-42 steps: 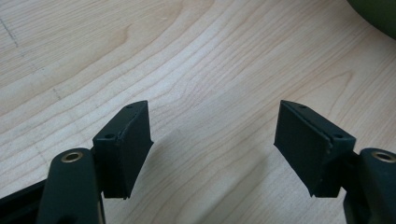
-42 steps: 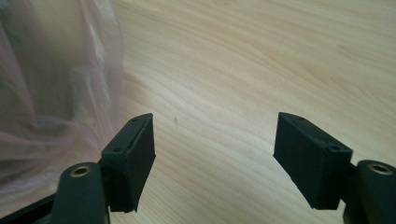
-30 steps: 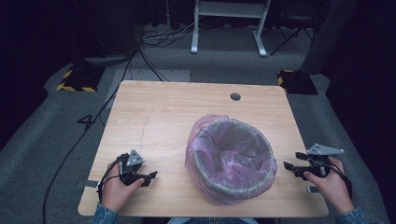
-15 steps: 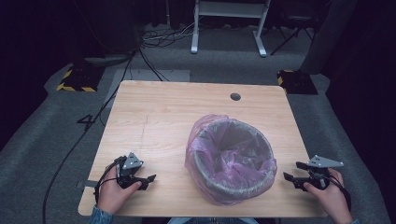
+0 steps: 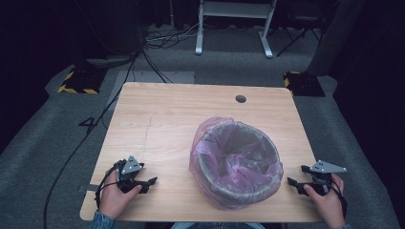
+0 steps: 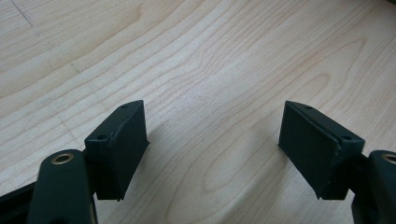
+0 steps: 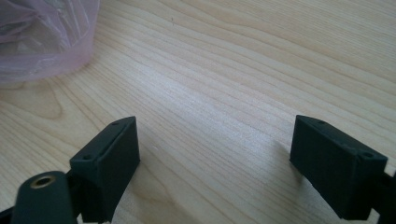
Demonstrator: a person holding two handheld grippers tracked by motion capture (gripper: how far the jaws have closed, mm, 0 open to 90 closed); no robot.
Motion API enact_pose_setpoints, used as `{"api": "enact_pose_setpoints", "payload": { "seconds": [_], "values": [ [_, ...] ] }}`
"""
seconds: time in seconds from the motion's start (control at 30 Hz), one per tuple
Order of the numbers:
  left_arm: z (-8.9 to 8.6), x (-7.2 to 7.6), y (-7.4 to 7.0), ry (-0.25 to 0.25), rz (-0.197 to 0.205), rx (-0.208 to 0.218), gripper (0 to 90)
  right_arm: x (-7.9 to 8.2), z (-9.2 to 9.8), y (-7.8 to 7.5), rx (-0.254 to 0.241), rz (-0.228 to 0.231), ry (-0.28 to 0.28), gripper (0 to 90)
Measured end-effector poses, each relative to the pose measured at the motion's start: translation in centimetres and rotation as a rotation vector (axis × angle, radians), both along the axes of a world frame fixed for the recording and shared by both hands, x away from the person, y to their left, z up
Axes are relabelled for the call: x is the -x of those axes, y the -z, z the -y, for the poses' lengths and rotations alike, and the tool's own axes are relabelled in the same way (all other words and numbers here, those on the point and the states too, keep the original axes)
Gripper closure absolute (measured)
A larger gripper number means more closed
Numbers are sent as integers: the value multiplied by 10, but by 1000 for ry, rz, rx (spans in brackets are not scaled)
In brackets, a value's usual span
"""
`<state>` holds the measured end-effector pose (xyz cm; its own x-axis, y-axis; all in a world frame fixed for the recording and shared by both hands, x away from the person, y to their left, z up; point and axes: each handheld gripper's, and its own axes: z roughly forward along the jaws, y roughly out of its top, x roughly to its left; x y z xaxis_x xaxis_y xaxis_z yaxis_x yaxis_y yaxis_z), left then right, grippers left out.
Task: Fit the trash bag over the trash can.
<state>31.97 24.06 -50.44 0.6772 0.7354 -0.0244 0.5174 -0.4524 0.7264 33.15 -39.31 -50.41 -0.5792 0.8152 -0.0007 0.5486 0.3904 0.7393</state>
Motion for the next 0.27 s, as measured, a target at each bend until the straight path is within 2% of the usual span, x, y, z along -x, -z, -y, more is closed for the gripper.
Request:
{"api": "enact_pose_setpoints", "payload": {
  "seconds": [0.07,0.27],
  "values": [
    [1,0,0,3,7,-13,231,0,0,0,0,1,0,155],
    [1,-1,0,2,5,-14,220,0,0,0,-2,-1,-3,155]
  ]
}}
